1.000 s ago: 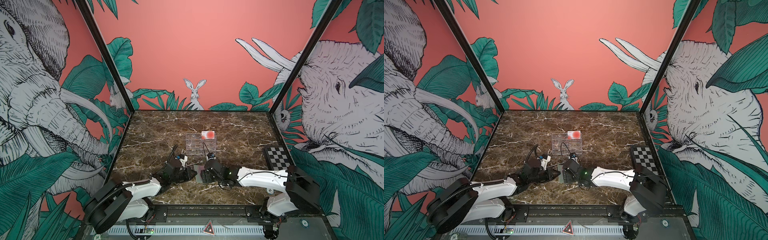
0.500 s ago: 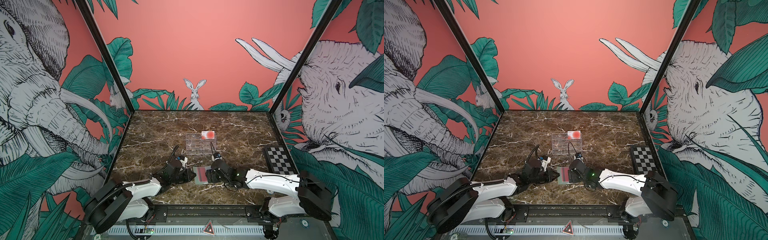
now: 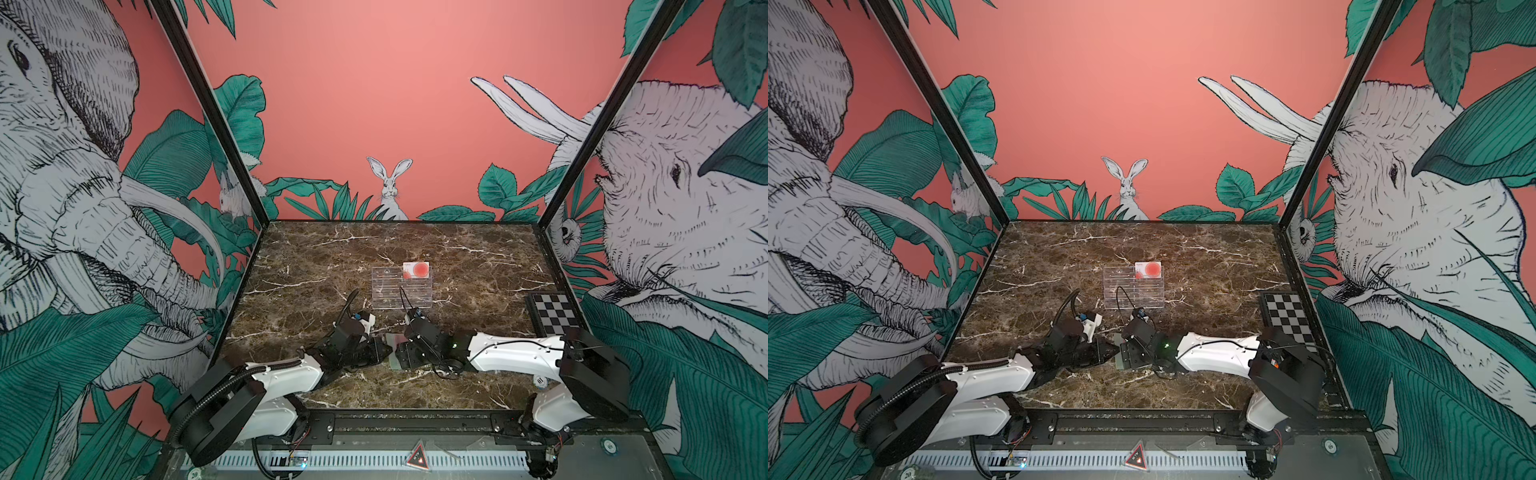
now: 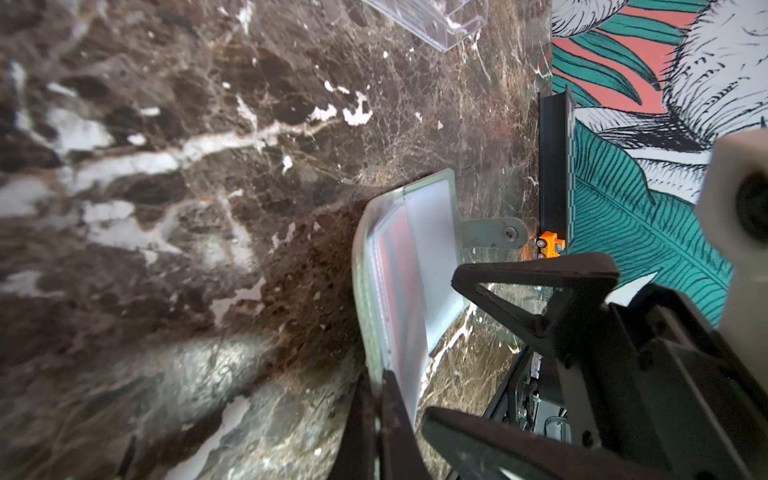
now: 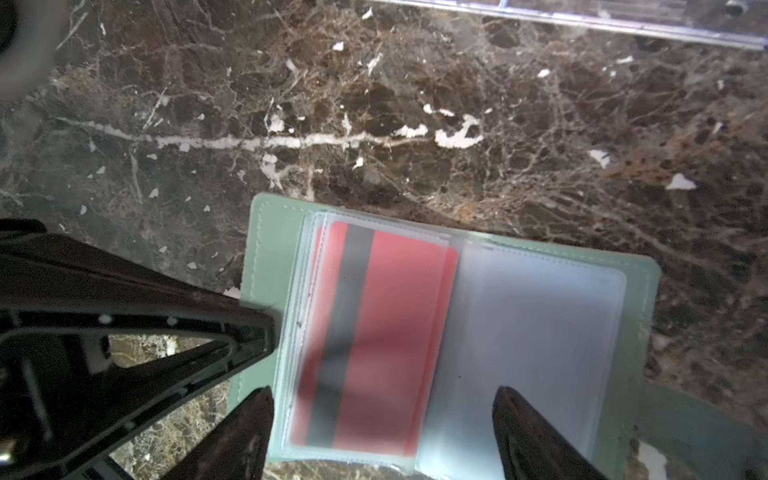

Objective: Take the credit cards out of the card holder

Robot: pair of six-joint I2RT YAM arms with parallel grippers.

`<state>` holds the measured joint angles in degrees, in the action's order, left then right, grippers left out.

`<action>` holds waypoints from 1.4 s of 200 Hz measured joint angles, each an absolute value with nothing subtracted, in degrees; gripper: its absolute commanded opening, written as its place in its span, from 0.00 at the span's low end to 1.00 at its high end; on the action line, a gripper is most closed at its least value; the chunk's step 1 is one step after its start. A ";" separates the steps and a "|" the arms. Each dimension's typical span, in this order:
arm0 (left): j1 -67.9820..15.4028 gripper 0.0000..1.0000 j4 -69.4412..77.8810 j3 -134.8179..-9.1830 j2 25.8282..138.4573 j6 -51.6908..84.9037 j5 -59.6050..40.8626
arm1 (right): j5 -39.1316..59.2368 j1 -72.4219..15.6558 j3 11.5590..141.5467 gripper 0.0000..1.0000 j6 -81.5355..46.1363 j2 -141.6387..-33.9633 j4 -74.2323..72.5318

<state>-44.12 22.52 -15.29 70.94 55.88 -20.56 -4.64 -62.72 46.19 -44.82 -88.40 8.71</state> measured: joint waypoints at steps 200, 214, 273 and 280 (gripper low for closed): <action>-44.21 0.00 22.57 -15.22 70.94 55.92 -20.40 | -4.89 -62.81 48.38 0.78 -46.02 -92.68 9.30; -44.21 0.00 22.59 -15.18 70.94 55.92 -20.38 | -5.17 -62.85 48.42 0.77 -46.11 -92.73 9.47; -44.23 0.00 22.59 -15.16 70.94 55.86 -20.47 | -7.11 -63.07 48.56 0.76 -46.33 -92.18 10.61; -44.23 0.00 22.63 -15.16 70.94 55.81 -20.51 | -7.44 -63.07 48.56 0.76 -46.33 -91.74 11.03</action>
<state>-44.23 22.63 -15.16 70.94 55.81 -20.51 -7.44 -63.07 48.56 -46.33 -91.74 11.03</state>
